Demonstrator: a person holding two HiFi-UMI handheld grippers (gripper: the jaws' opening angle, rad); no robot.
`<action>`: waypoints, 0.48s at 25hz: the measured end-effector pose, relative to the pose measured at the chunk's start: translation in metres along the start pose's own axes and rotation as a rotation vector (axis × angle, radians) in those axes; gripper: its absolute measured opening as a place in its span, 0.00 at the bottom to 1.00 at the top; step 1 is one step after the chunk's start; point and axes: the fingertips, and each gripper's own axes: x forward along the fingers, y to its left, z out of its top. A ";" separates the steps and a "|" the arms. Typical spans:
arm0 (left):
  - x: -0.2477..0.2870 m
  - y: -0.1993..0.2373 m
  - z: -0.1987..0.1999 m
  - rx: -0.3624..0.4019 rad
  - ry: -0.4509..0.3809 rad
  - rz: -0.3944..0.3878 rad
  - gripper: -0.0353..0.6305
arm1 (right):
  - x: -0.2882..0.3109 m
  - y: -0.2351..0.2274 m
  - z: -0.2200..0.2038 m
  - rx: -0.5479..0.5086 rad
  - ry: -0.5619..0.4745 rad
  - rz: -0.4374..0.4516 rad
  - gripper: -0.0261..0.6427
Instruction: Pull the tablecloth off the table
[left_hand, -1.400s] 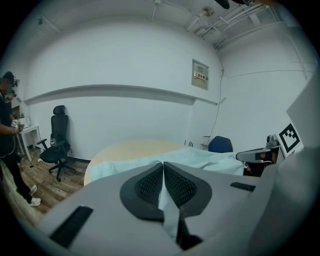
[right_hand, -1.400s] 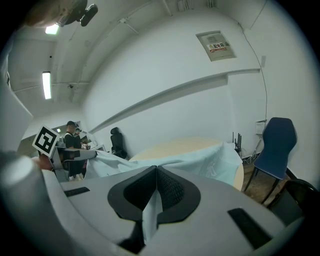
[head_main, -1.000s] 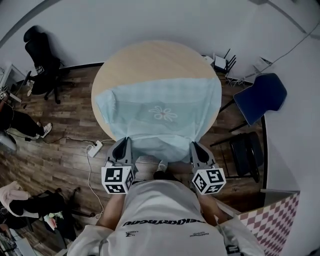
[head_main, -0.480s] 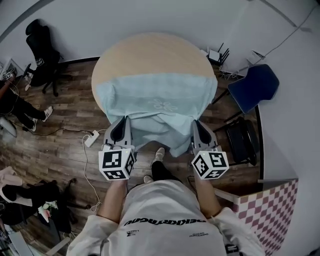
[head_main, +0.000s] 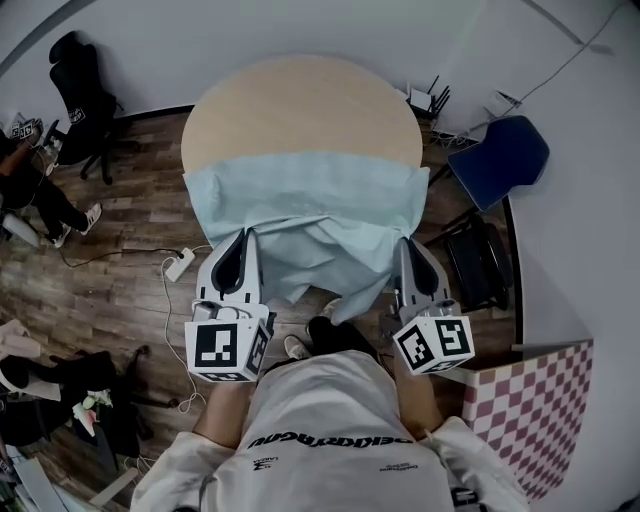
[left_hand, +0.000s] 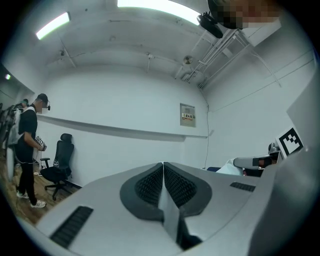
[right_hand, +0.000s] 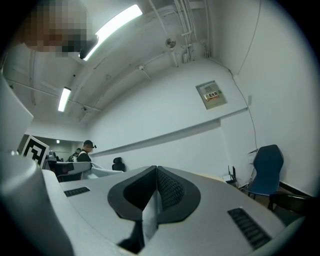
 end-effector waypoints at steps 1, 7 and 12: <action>-0.005 -0.002 0.004 -0.003 -0.008 -0.002 0.08 | -0.006 0.002 0.004 -0.002 -0.008 0.001 0.09; -0.036 -0.029 0.017 -0.003 -0.033 0.009 0.08 | -0.042 0.002 0.014 0.000 -0.040 0.023 0.09; -0.057 -0.032 0.028 0.006 -0.074 0.033 0.08 | -0.058 0.008 0.028 -0.010 -0.071 0.052 0.09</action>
